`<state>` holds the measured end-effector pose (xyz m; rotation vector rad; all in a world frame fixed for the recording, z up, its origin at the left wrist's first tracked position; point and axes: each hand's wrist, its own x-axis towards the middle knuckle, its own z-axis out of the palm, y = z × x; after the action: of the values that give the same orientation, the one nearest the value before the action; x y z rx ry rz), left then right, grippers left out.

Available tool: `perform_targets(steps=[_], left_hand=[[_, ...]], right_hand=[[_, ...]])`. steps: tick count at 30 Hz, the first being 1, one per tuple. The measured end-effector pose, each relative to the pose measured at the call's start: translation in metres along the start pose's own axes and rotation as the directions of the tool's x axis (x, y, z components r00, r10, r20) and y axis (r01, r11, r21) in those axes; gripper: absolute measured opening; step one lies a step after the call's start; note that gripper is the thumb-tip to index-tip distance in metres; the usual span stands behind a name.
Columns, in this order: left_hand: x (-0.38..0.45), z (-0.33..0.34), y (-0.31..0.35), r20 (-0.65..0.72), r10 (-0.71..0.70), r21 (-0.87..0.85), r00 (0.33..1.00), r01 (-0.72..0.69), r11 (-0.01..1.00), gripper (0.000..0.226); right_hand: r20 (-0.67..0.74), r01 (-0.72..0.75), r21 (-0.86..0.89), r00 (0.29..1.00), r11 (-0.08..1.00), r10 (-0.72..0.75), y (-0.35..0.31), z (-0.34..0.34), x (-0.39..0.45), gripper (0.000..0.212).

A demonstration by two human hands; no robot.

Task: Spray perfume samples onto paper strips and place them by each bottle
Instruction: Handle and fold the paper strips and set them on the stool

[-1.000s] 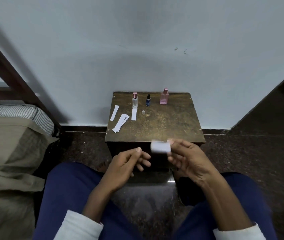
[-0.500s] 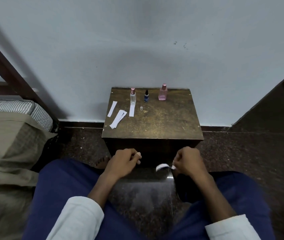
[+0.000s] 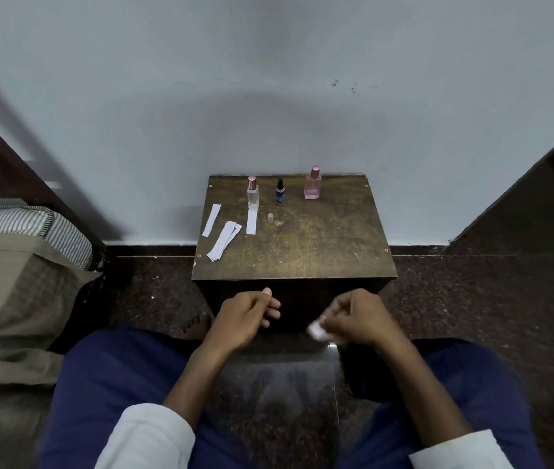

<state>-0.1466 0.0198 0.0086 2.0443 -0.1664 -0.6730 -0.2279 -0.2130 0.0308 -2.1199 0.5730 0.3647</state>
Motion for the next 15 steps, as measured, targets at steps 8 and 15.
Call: perform_targets(steps=[8, 15], left_hand=[[0.0, -0.001, 0.006, -0.025, -0.053, -0.093, 0.998, 0.051, 0.994, 0.047], [0.001, 0.001, 0.004, -0.037, -0.042, -0.074, 0.998, 0.039, 0.996, 0.047]], right_hand=[[0.101, -0.086, 0.473, 0.994, 0.877, 0.043, -0.011, -0.006, 0.003, 0.014], [0.236, -0.163, 0.92, 0.956, 0.358, -0.172, -0.024, -0.003, -0.001, 0.008]])
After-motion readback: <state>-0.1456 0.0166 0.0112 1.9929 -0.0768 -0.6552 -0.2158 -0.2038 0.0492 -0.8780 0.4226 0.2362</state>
